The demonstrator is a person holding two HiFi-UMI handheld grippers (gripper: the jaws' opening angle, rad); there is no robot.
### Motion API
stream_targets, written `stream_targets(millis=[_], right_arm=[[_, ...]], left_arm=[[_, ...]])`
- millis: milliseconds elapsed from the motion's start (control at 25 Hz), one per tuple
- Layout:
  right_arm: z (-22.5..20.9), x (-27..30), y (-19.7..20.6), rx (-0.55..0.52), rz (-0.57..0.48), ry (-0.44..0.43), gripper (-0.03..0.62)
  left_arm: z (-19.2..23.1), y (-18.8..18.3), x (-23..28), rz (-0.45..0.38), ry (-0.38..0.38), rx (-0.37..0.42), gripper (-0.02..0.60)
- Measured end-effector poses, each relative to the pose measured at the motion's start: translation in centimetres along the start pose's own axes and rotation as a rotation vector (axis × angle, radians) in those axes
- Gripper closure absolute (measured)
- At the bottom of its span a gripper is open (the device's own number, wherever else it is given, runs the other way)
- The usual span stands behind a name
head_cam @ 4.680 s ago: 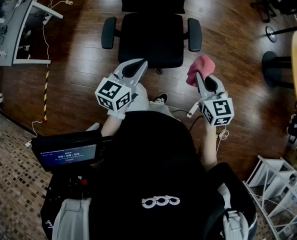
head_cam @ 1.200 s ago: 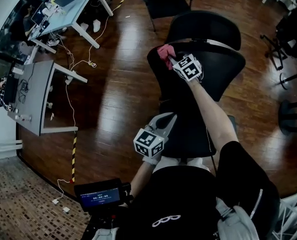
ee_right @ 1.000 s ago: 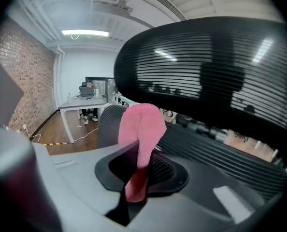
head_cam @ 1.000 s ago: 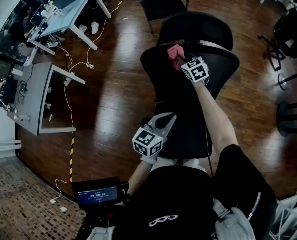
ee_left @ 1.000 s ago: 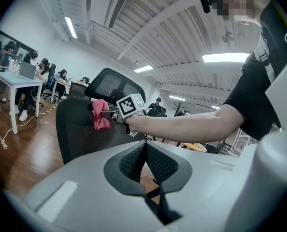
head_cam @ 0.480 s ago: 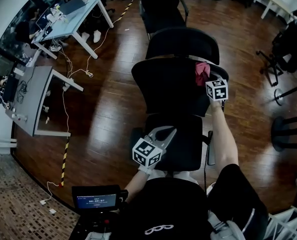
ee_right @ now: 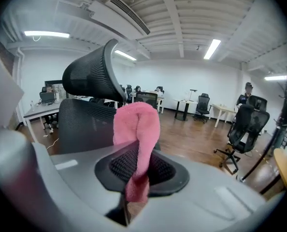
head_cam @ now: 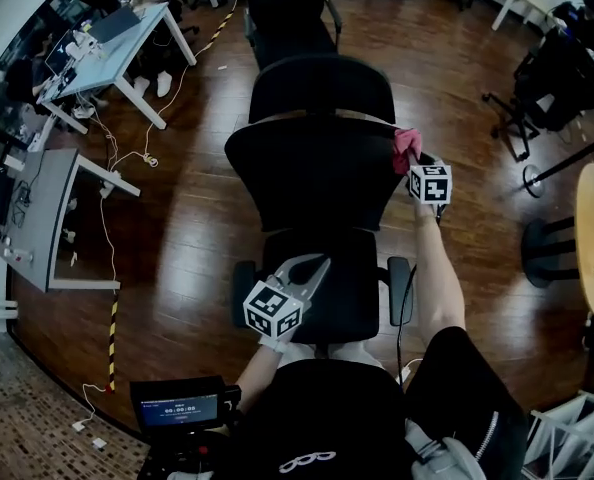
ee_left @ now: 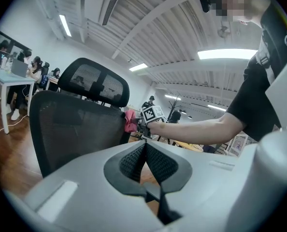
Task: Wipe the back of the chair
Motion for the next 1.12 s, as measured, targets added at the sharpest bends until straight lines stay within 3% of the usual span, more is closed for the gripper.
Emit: stream_targets(millis=[160,440,560,840,1120], right_arm=[[0.0,-0.4,1.7,0.023,0.039,0.071,0.554],[-5.9,-3.6,3.4,0.037,0.147,0.268,0.554],[-4.2,-2.7,4.1,-0.020,0.192,0.228,0.554],[2.9,1.3,3.1,-0.030,0.175,0.172,0.554],[11.8,4.6,0.9,-0.110,0.161,0.025,0.554]], left_arm=[[0.5,0.8,-1.2,0.008,-0.012,-0.012,0.589],[-1.0,1.1,1.2,-0.009,0.003,-0.024,0.589],[-0.5,1.5,0.4,-0.003,-0.003,-0.034,0.589],[2.2,0.9,-2.8,-0.018,-0.038,-0.041,0.589],[4.2,0.1,-4.9,-0.020,-0.058,-0.030,0.589]])
Point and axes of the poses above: the fingertips, and each gripper's own axes: x forward along the fingers, z to its left, y out of its underside, the point moved 10 cm from there along -x, backward along the fingers, and after that the axes turned 6 degrees about -z, right-handed, at the moved point
